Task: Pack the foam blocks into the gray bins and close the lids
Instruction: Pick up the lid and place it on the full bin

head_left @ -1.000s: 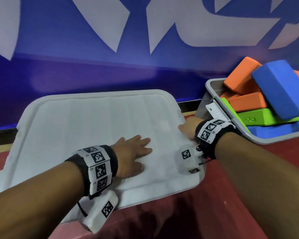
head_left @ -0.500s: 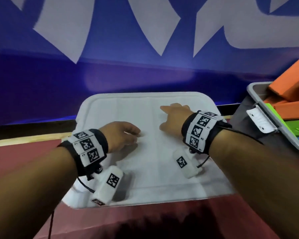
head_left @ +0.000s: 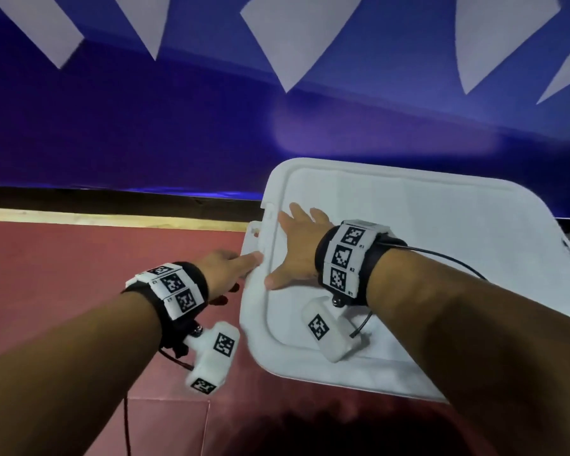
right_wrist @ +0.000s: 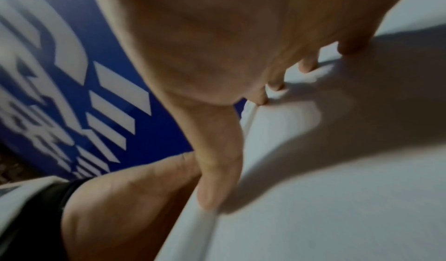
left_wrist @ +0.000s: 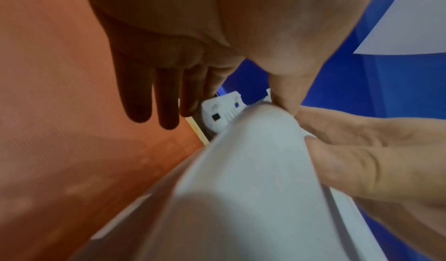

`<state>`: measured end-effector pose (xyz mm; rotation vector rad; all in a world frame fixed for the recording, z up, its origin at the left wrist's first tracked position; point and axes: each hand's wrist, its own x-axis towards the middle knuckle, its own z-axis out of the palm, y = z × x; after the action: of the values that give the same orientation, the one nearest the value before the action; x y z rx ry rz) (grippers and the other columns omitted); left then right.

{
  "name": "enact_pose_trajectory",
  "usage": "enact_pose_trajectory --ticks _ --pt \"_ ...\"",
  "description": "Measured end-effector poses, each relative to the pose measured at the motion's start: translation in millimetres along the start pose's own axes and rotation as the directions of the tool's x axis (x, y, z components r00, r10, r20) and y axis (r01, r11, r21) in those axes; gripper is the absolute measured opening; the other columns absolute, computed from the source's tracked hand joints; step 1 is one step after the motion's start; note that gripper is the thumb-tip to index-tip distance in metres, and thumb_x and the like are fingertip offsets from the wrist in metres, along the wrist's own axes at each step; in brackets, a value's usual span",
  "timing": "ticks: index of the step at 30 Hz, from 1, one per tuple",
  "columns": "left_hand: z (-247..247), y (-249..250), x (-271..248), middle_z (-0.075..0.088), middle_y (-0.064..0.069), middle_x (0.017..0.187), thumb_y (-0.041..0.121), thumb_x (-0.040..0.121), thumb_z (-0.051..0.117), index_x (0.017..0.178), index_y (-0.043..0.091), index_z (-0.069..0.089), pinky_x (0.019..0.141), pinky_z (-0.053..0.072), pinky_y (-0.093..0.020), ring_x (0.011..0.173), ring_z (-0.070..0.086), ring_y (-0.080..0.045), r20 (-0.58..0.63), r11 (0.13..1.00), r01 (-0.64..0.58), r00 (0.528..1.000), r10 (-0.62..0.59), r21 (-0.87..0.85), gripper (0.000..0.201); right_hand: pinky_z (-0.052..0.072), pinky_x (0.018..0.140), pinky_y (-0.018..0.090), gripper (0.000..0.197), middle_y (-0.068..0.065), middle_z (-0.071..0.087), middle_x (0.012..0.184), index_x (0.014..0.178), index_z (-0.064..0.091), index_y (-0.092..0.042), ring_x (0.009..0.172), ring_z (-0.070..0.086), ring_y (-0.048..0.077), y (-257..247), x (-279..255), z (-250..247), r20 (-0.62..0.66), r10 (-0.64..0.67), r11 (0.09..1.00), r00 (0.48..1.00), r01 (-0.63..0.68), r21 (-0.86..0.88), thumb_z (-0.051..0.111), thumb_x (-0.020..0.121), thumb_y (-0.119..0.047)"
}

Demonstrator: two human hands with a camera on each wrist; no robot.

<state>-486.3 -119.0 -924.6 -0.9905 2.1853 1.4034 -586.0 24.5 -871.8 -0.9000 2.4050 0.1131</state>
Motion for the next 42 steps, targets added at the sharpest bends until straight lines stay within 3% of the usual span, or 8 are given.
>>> enact_pose_trajectory --ticks 3,8,13,20,24,29,34,42 --pt "2.0 6.3 1.5 0.073 -0.002 0.089 0.051 0.086 0.064 0.102 0.012 0.068 0.055 0.054 -0.022 0.076 0.070 -0.015 0.025 0.993 -0.037 0.999 0.040 -0.111 0.042 0.005 0.119 0.047 0.127 -0.001 -0.014 0.162 0.154 -0.010 -0.026 0.148 -0.014 0.031 5.0 8.8 8.6 0.001 -0.016 1.000 1.000 0.016 0.000 0.066 0.065 -0.075" --pt "1.4 18.8 10.2 0.068 -0.011 0.084 0.016 0.069 0.083 0.083 0.015 0.050 0.074 0.060 -0.049 0.075 0.070 -0.031 -0.099 0.962 -0.079 0.994 0.055 -0.260 0.036 0.008 0.120 0.052 0.129 -0.003 -0.021 0.161 0.152 -0.016 -0.027 0.148 -0.016 0.032 9.9 18.1 15.2 0.012 -0.030 0.999 0.999 0.031 -0.044 0.060 0.064 -0.081" --pt "13.4 36.2 5.6 0.060 -0.002 0.083 0.029 0.067 0.082 0.097 0.020 0.041 0.055 0.046 -0.028 0.063 0.059 -0.018 -0.180 0.991 -0.105 0.980 0.088 -0.082 0.051 0.009 0.118 0.054 0.133 -0.001 -0.019 0.161 0.152 -0.016 -0.027 0.147 -0.014 0.034 18.0 24.6 20.6 -0.010 -0.066 0.996 0.998 0.066 -0.056 0.054 0.057 -0.089" --pt "27.2 45.5 2.1 0.066 -0.006 0.093 0.044 0.084 0.066 0.112 0.014 0.051 0.074 0.053 -0.036 0.080 0.065 -0.025 -0.158 0.979 -0.025 0.986 0.058 0.200 0.044 0.009 0.120 0.051 0.132 -0.003 -0.016 0.162 0.153 -0.012 -0.027 0.149 -0.013 0.029 20.1 21.7 27.5 -0.062 -0.090 0.995 0.994 0.088 -0.038 0.050 0.055 -0.091" --pt "41.3 54.4 -3.5 0.059 -0.022 0.125 0.032 0.097 0.051 0.149 0.009 0.020 0.088 0.046 -0.037 0.109 0.060 -0.039 -0.211 0.920 -0.025 0.970 0.116 0.391 0.064 0.010 0.120 0.051 0.128 -0.005 -0.013 0.162 0.154 -0.008 -0.026 0.149 -0.010 0.029 21.0 16.7 26.0 -0.086 -0.094 0.995 0.992 0.092 -0.027 0.056 0.060 -0.084" --pt "42.2 56.1 -9.5 0.054 -0.023 0.132 0.032 0.101 0.044 0.153 0.011 0.001 0.089 0.042 -0.040 0.116 0.055 -0.040 -0.165 0.889 -0.027 0.980 0.115 0.458 0.071 0.012 0.120 0.049 0.123 -0.009 -0.007 0.163 0.155 0.000 -0.025 0.150 -0.008 0.022 26.1 7.2 22.3 -0.107 -0.101 0.993 0.989 0.106 0.047 0.064 0.062 -0.074" --pt "37.8 83.4 -21.9 0.037 -0.012 0.141 0.034 0.084 0.059 0.138 0.019 0.031 0.104 0.040 -0.047 0.121 0.048 -0.040 -0.162 0.784 -0.055 0.967 0.196 0.619 0.063 0.025 0.115 0.039 0.085 -0.001 0.027 0.156 0.150 0.029 -0.026 0.143 0.023 0.024 78.6 -21.4 9.1 -0.210 0.108 0.957 0.972 -0.045 0.286 0.068 0.078 -0.051" --pt "177.3 155.0 -46.8 0.009 -0.001 0.162 0.043 0.078 0.065 0.152 0.034 0.019 0.118 0.023 -0.043 0.148 0.015 -0.025 0.248 0.611 -0.506 0.853 0.460 0.608 0.088 0.034 0.106 0.047 0.069 0.010 0.040 0.132 0.128 0.041 -0.018 0.125 0.039 0.034 245.6 -105.6 22.3 -0.176 0.832 0.550 0.526 -0.742 0.383 0.063 0.072 -0.050"
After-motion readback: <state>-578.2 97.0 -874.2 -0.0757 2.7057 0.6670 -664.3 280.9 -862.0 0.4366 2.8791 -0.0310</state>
